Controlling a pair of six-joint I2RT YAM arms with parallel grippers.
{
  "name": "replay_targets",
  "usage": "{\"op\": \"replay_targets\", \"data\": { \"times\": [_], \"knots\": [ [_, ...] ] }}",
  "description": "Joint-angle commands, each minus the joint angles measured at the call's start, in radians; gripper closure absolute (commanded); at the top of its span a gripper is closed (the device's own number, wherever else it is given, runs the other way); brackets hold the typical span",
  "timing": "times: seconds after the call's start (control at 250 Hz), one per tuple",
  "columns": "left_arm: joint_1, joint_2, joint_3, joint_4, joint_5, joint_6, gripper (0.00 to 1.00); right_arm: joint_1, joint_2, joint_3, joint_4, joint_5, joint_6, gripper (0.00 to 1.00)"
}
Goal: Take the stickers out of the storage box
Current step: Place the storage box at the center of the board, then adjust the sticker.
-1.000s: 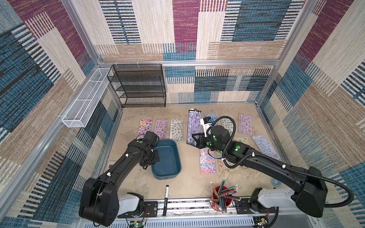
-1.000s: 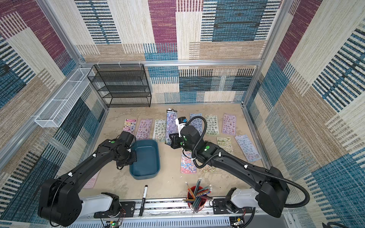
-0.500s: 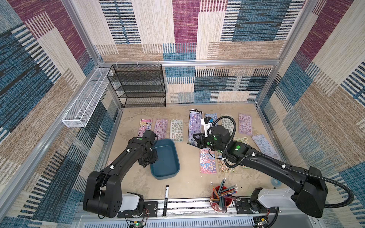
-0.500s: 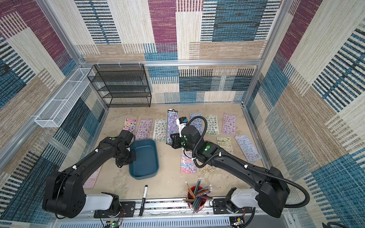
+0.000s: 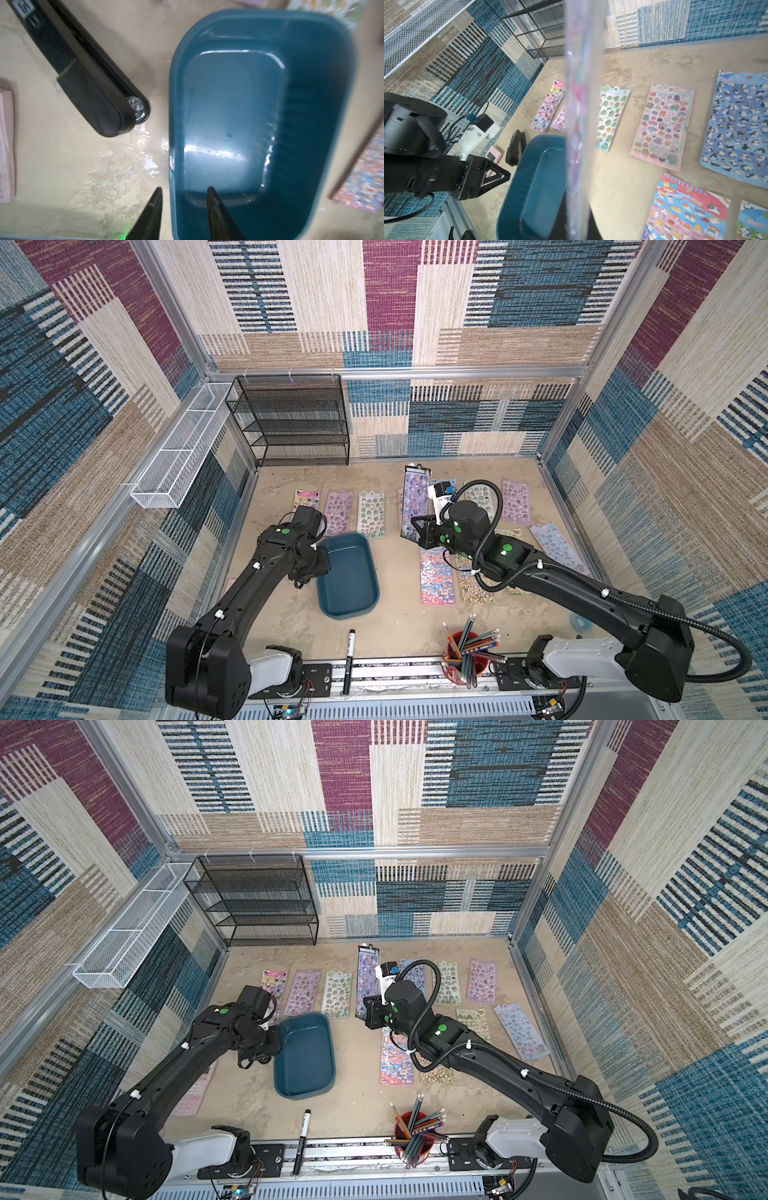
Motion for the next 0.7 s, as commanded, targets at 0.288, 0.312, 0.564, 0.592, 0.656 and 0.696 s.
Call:
{"op": "replay_targets", "data": {
  "times": [0.288,0.312,0.564,0.592,0.656,0.696],
  "knots": [
    [0.001,-0.253,0.110,0.258,0.257,0.072,0.41,-0.014,0.034,0.160,-0.125,-0.165,-0.190,1.00],
    [0.001,-0.265,0.095,0.303,0.289,0.054,0.39,-0.014,0.036,0.164,-0.121,-0.195,-0.197,1.00],
    [0.001,-0.290,0.047,0.570,0.444,-0.067,0.27,-0.014,0.047,0.159,-0.036,-0.482,-0.187,1.00],
    [0.001,-0.283,0.050,0.587,0.465,-0.074,0.26,-0.015,0.051,0.159,-0.028,-0.507,-0.184,1.00],
    [0.001,-0.270,0.057,0.621,0.498,-0.091,0.25,-0.014,0.058,0.159,-0.009,-0.548,-0.177,1.00],
    [0.001,-0.266,0.058,0.638,0.504,-0.108,0.25,-0.014,0.064,0.159,0.002,-0.564,-0.171,1.00]
  ]
}}
